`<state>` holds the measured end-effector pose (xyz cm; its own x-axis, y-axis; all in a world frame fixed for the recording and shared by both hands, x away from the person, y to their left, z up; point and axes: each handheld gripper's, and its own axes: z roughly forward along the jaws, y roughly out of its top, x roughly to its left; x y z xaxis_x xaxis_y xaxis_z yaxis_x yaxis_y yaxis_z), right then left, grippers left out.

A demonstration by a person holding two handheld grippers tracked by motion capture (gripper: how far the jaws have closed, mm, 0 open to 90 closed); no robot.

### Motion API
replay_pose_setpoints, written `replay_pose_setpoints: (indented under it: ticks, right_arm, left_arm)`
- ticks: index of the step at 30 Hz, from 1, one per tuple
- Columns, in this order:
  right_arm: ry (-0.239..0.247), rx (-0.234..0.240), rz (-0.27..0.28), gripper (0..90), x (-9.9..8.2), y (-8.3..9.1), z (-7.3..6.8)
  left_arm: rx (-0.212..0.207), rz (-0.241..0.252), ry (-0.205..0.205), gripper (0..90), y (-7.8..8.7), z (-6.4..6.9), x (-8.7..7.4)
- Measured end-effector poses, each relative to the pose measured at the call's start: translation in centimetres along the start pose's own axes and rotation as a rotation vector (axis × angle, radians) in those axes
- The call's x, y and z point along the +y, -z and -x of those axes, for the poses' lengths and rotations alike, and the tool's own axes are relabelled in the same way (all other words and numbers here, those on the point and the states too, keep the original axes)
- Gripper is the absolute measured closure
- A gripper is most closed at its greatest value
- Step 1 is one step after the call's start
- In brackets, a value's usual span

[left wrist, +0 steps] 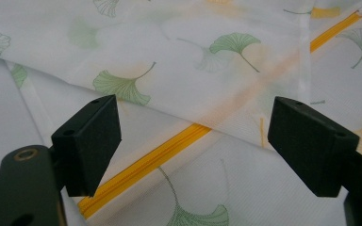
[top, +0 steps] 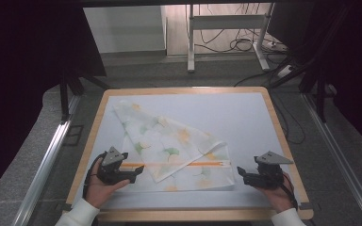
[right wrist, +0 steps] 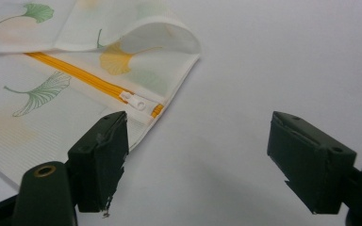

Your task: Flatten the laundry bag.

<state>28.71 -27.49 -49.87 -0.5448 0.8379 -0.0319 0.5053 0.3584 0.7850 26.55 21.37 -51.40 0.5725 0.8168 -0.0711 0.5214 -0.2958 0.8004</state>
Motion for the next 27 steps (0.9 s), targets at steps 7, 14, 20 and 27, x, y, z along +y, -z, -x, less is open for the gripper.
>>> replay_pose_setpoints:
  ticks: [7, 14, 20, 27]
  right_arm:
    - [-0.016, 0.008, 0.026, 22.9, 0.1, 0.3, 0.1]
    - [-0.02, 0.032, 0.036, 26.4, 0.3, 0.8, 0.0]
    - [-0.012, 0.023, 0.023, 27.6, 0.7, 0.9, -0.3]
    - [-0.013, 0.039, 0.031, 28.0, 1.0, 1.2, -0.4]
  left_arm:
    - [0.009, -0.002, 0.002, 19.0, 0.1, 0.1, -0.1]
    - [0.011, -0.007, 0.003, 19.1, 0.1, 0.1, -0.1]
    - [0.017, -0.001, -0.002, 19.3, 0.5, 0.1, -0.3]
    - [0.014, -0.005, -0.005, 19.5, 0.2, 0.2, -0.4]
